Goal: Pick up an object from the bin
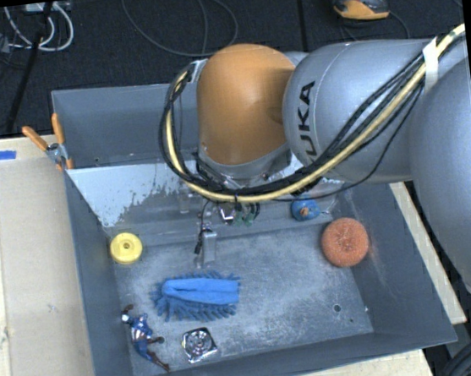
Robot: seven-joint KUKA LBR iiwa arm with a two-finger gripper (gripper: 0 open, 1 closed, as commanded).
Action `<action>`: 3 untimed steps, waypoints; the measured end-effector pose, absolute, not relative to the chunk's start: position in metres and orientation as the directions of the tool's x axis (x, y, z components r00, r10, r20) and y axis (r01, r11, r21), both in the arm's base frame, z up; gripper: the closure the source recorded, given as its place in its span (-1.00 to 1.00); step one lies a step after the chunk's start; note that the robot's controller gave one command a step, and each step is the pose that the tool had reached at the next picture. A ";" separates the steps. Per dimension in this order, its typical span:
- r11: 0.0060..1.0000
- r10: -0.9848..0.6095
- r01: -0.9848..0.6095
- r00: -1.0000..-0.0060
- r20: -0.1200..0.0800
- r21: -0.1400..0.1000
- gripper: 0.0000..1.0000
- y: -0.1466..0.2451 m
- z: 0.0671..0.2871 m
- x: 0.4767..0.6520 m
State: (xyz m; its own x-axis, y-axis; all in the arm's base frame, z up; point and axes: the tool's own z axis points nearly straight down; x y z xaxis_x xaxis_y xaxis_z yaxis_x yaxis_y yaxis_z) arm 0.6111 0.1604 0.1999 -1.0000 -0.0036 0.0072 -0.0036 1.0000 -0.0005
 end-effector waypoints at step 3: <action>0.982 -0.188 -0.188 -0.982 -0.004 0.000 -1.00 0.171 0.162 0.611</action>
Offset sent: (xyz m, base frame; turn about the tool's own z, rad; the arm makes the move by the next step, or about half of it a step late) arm -0.0485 0.0196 -0.0529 -0.1510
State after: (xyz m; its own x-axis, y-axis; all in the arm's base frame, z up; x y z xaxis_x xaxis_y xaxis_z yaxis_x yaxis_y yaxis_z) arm 0.6111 0.1709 0.1623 -0.9821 -0.1885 -0.0042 -0.1885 0.9821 -0.0005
